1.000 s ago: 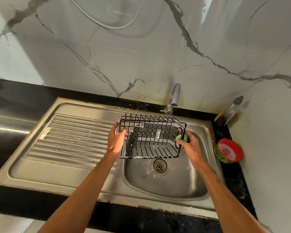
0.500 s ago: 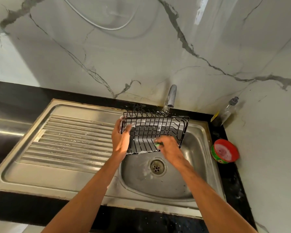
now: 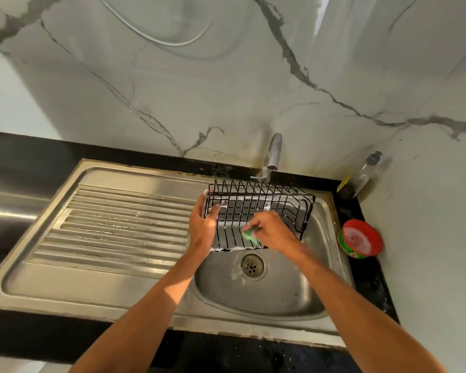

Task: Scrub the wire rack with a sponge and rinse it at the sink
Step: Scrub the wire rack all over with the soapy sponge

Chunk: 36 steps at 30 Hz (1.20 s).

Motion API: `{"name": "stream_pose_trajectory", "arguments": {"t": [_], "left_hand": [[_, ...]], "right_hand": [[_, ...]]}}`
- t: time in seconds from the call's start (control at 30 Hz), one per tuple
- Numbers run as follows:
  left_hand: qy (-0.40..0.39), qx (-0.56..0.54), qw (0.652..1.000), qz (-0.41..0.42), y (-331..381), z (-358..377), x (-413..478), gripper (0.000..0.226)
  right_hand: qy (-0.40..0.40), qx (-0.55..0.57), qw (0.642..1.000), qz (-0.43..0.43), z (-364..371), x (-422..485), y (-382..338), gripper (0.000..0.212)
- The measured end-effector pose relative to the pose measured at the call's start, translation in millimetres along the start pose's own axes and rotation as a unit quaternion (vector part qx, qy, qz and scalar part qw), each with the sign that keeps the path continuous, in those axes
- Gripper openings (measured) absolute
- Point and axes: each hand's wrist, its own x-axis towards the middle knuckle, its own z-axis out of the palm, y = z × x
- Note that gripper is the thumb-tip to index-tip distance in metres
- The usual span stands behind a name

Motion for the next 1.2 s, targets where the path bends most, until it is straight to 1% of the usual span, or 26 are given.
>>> {"name": "stream_pose_trajectory", "arguments": {"t": [0.03, 0.07, 0.13, 0.2, 0.23, 0.27, 0.3, 0.37, 0.4, 0.47, 0.53, 0.6, 0.63, 0.67, 0.73, 0.77, 0.83, 0.9, 0.93, 0.97, 1.03, 1.07, 1.1, 1.17, 1.2], "left_hand": [[-0.004, 0.001, 1.000, -0.004, -6, 2, 2, 0.068], [-0.005, -0.003, 1.000, -0.006, -4, 6, 1, 0.064], [-0.012, -0.014, 1.000, -0.008, 16, 11, -7, 0.066], [-0.012, -0.023, 0.999, -0.023, 31, 16, -13, 0.069], [-0.012, -0.021, 0.999, -0.022, 34, 17, -15, 0.069], [-0.012, -0.021, 1.000, -0.017, 34, 17, -16, 0.069], [-0.007, -0.017, 1.000, -0.014, 33, 18, -16, 0.068], [0.001, -0.035, 0.999, -0.034, 30, 19, -17, 0.068], [0.000, -0.046, 0.998, -0.046, 32, 20, -18, 0.067], [-0.002, -0.052, 0.997, -0.051, 34, 22, -16, 0.066], [-0.009, -0.053, 0.997, -0.047, 35, 25, -15, 0.063], [-0.008, -0.047, 0.998, -0.039, 33, 24, -15, 0.062], [-0.004, -0.042, 0.998, -0.036, 32, 24, -15, 0.062], [-0.005, -0.047, 0.998, -0.041, 32, 25, -16, 0.062], [-0.008, -0.050, 0.998, -0.044, 32, 28, -16, 0.061], [-0.008, -0.049, 0.998, -0.048, 32, 29, -15, 0.061], [-0.002, -0.052, 0.997, -0.060, 34, 28, -14, 0.067], [0.006, -0.050, 0.997, -0.055, 31, 24, -12, 0.076], [0.011, -0.054, 0.997, -0.057, 31, 23, -13, 0.078], [0.017, -0.058, 0.996, -0.063, 31, 21, -13, 0.078], [0.020, -0.059, 0.996, -0.062, 30, 17, -10, 0.081], [0.018, -0.056, 0.997, -0.051, 32, 16, -10, 0.087], [0.012, -0.050, 0.998, -0.037, 31, 15, -8, 0.098], [-0.010, -0.033, 0.999, 0.004, 31, 14, -6, 0.121], [-0.018, -0.024, 0.999, 0.015, 28, 15, -4, 0.125]], "right_hand": [[0.029, 0.002, 1.000, 0.006, 1, 5, -6, 0.021], [0.050, 0.002, 0.999, 0.002, 5, 7, -15, 0.022], [0.051, -0.029, 0.998, -0.037, 22, 5, -32, 0.020], [0.002, -0.039, 0.997, -0.071, 29, -1, -35, 0.021], [-0.034, -0.026, 0.997, -0.062, 25, -3, -32, 0.022], [-0.055, -0.014, 0.997, -0.043, 18, -1, -28, 0.022], [-0.045, -0.002, 0.999, -0.018, 11, 4, -26, 0.020], [0.031, 0.021, 0.999, 0.006, 9, 14, -26, 0.017], [0.059, 0.022, 0.998, 0.004, 13, 16, -30, 0.015], [0.038, -0.005, 0.999, -0.035, 28, 12, -43, 0.012], [-0.016, 0.000, 0.998, -0.055, 29, 6, -45, 0.016], [-0.079, 0.023, 0.996, -0.020, 19, 8, -40, 0.020], [-0.081, 0.036, 0.996, 0.002, 16, 11, -39, 0.020], [-0.054, 0.050, 0.997, 0.011, 14, 13, -39, 0.020], [0.005, 0.061, 0.998, -0.006, 18, 13, -50, 0.025], [0.011, 0.057, 0.998, -0.021, 24, 9, -56, 0.027], [-0.019, 0.051, 0.998, -0.037, 30, -4, -61, 0.022], [-0.053, 0.018, 0.997, -0.047, 21, -16, -48, 0.015], [-0.051, 0.004, 0.998, -0.044, 13, -20, -38, 0.016], [-0.030, -0.017, 0.999, -0.030, 4, -23, -27, 0.019], [0.044, -0.085, 0.995, 0.002, -3, -24, -8, 0.024], [0.064, -0.100, 0.993, 0.012, 1, -24, -7, 0.027], [0.064, -0.099, 0.993, 0.004, 10, -25, -13, 0.029], [0.043, -0.077, 0.995, -0.049, 32, -27, -34, 0.026], [0.027, -0.063, 0.995, -0.070, 38, -30, -41, 0.024]]}}
